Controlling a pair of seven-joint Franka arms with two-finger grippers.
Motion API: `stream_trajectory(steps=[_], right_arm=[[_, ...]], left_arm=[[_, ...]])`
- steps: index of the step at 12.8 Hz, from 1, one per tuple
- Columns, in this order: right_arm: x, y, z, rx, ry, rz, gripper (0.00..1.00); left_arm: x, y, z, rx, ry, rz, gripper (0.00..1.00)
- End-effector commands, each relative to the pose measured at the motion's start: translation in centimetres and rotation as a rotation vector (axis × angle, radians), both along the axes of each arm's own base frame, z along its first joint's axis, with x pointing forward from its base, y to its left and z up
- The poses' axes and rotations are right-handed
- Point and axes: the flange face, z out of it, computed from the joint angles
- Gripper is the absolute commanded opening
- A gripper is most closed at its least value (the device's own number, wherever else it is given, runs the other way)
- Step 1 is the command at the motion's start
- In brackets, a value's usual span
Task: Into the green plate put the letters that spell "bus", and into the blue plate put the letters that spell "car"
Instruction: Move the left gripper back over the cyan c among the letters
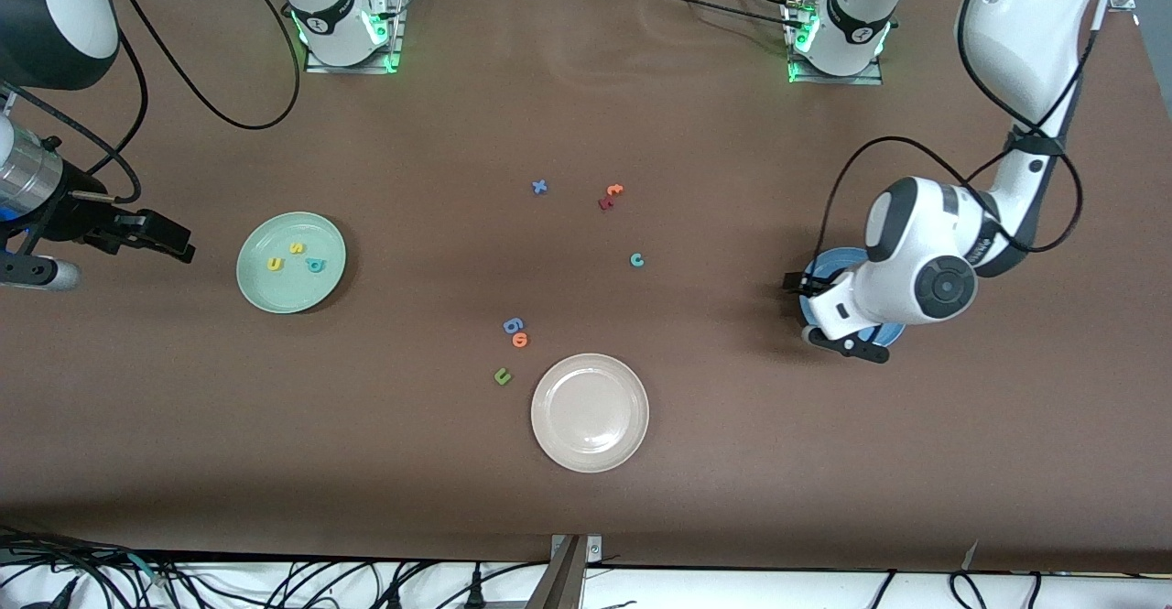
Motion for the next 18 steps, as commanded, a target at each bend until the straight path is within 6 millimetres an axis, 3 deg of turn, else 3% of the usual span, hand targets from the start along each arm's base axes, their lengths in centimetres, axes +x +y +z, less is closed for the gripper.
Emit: stream_trajectory(steps=[1,5,8,11,15,18], right_arm=[[-0.1,0.2,0.5,-0.009,-0.007,-0.014,1.0],[-0.1,-0.1,0.6,-0.008,-0.008,-0.019,1.0],[-0.1,-0.1,0.6,-0.01,-0.008,-0.016,1.0],[-0.1,-0.2,0.5,-0.01,-0.005,-0.016,1.0],[-0.1,-0.1,0.5,-0.008,-0.007,-0.019,1.0],[0.0,-0.1,0.4,-0.007,-0.007,-0.019,1.0]], left_arm=[[-1.5,-7.0,0.2,0.016,-0.033,0.101,1.0],[-4.5,-16.3,-0.6,0.036,-0.081,0.217,1.0],[-6.7,-21.3,-3.0,0.031,-0.116,0.288,1.0],[-8.5,-24.2,-4.7,0.034,-0.127,0.337,1.0],[-9.9,-25.9,-6.5,0.103,-0.17,0.378,0.98],[-10.7,-26.8,-6.7,0.109,-0.168,0.391,0.94]])
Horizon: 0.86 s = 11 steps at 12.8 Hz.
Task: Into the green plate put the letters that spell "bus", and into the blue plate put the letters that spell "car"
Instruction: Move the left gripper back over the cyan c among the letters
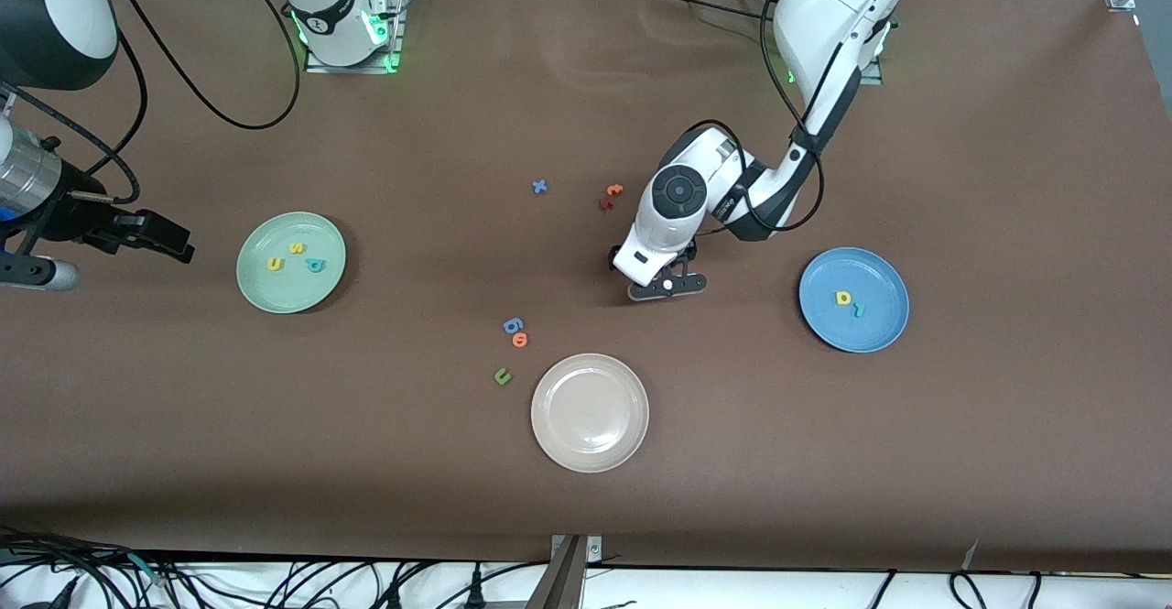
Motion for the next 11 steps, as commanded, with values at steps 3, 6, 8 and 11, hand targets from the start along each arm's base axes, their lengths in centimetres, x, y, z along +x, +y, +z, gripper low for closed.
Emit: stream_trajectory(steps=[3,6,8,11], right_arm=[[0.04,0.02,0.52,-0.007,-0.01,-0.014,1.0],[0.02,-0.09,0.51,-0.009,-0.008,-0.014,1.0],[0.04,-0.17,0.52,-0.007,-0.01,-0.015,1.0],[0.01,-0.27,0.62,-0.007,-0.011,-0.014,1.0]], left_arm=[[-1.23,-1.68,-0.03,0.018,-0.019,0.023,0.77],[-1.44,-1.9,-0.13,0.019,-0.017,0.025,0.53],[-1.51,-1.98,-0.13,0.019,-0.017,0.023,0.49],[-1.57,-1.95,-0.42,0.021,-0.013,0.023,0.48]])
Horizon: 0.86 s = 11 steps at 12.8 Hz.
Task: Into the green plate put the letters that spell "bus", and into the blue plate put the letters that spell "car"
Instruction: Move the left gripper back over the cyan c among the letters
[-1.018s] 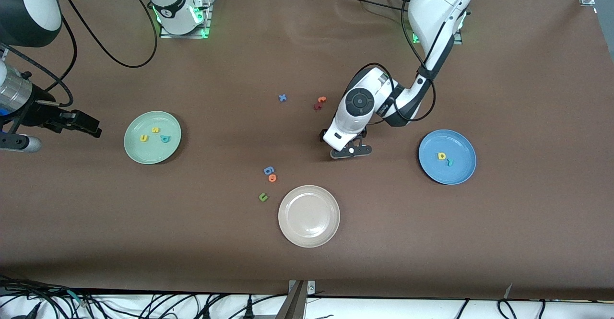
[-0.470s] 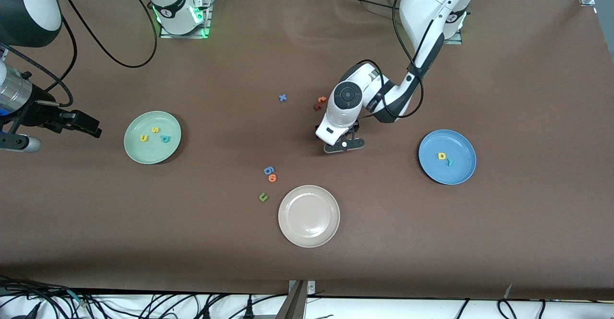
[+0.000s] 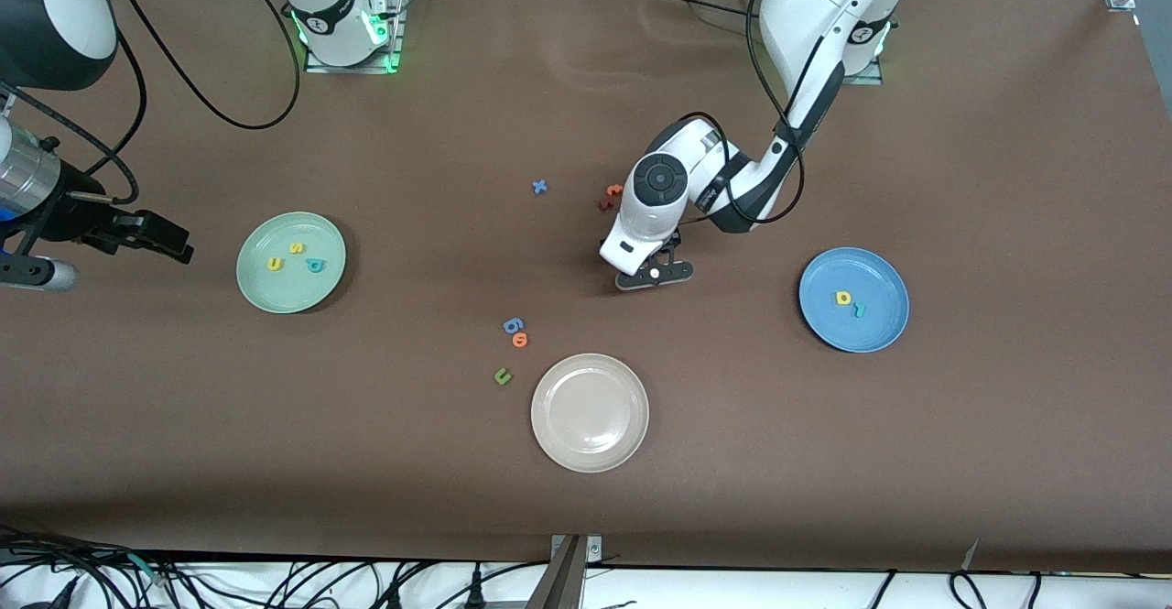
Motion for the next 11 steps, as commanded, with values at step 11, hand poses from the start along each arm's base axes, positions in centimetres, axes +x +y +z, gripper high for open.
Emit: stream_trajectory(steps=[11], right_arm=[[0.0,-0.16,0.5,-0.007,-0.007,-0.015,1.0]], left_arm=[[-0.08,-0.16,-0.3,0.016,-0.017,-0.003,0.3]])
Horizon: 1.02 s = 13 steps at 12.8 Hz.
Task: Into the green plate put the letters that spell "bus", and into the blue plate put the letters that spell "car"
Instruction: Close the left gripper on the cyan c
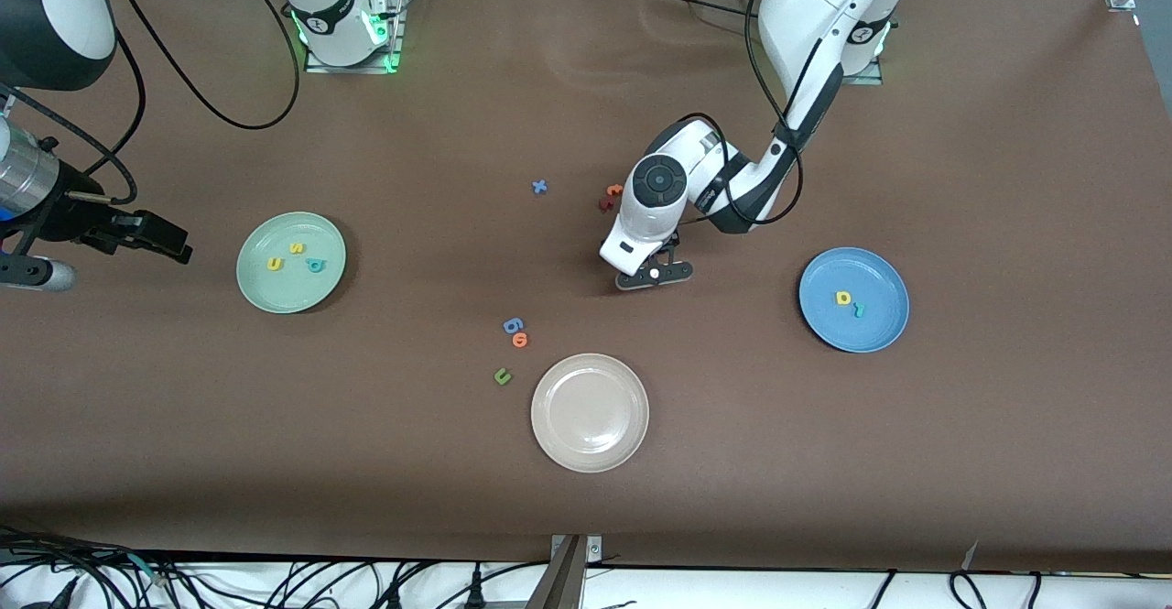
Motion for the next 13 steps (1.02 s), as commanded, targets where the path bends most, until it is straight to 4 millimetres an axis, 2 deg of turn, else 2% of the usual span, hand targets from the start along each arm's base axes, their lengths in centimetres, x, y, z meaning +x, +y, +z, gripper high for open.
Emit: stream_trajectory(steps=[1,10,13], right_arm=[[0.0,-0.1,0.5,-0.007,-0.007,-0.014,1.0],[0.0,-0.1,0.4,-0.007,-0.005,-0.014,1.0],[0.0,-0.1,0.4,-0.007,-0.005,-0.014,1.0]], left_arm=[[0.0,-0.2,0.0,0.013,-0.021,-0.003,0.28],[0.0,-0.1,0.0,0.016,-0.018,-0.005,0.22],[0.8,0.3,1.1,0.015,-0.025,-0.001,0.21]])
